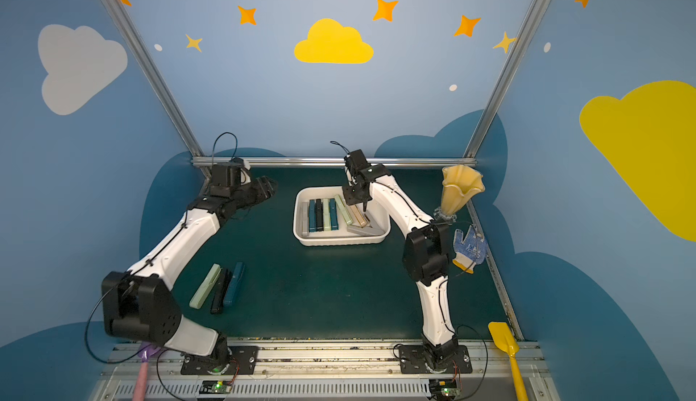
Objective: Put the pruning pliers into the storage box
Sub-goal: Adjust the pruning pliers in the storage box, then pick up the pruning pliers from the center of the board.
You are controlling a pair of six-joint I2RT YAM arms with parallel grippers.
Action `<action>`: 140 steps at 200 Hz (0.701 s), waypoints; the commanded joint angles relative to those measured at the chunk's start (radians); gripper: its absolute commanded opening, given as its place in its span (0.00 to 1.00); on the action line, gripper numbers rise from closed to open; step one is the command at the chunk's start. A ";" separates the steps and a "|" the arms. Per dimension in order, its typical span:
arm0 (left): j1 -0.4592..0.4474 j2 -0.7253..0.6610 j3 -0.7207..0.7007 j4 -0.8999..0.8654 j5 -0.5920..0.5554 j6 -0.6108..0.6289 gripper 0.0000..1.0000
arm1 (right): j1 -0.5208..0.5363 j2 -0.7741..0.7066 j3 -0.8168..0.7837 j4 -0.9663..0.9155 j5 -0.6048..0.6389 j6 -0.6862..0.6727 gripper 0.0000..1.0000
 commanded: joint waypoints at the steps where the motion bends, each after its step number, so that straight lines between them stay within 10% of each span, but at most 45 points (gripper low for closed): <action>1: 0.056 -0.125 -0.057 -0.152 -0.108 0.013 0.72 | 0.115 -0.063 -0.135 0.148 -0.001 0.223 0.43; 59: 0.274 -0.458 -0.212 -0.361 -0.102 0.065 0.72 | 0.361 -0.075 -0.271 0.386 -0.118 0.638 0.45; 140: 0.313 -0.700 -0.334 -0.432 -0.164 0.074 0.70 | 0.557 0.228 0.021 0.328 -0.202 0.771 0.51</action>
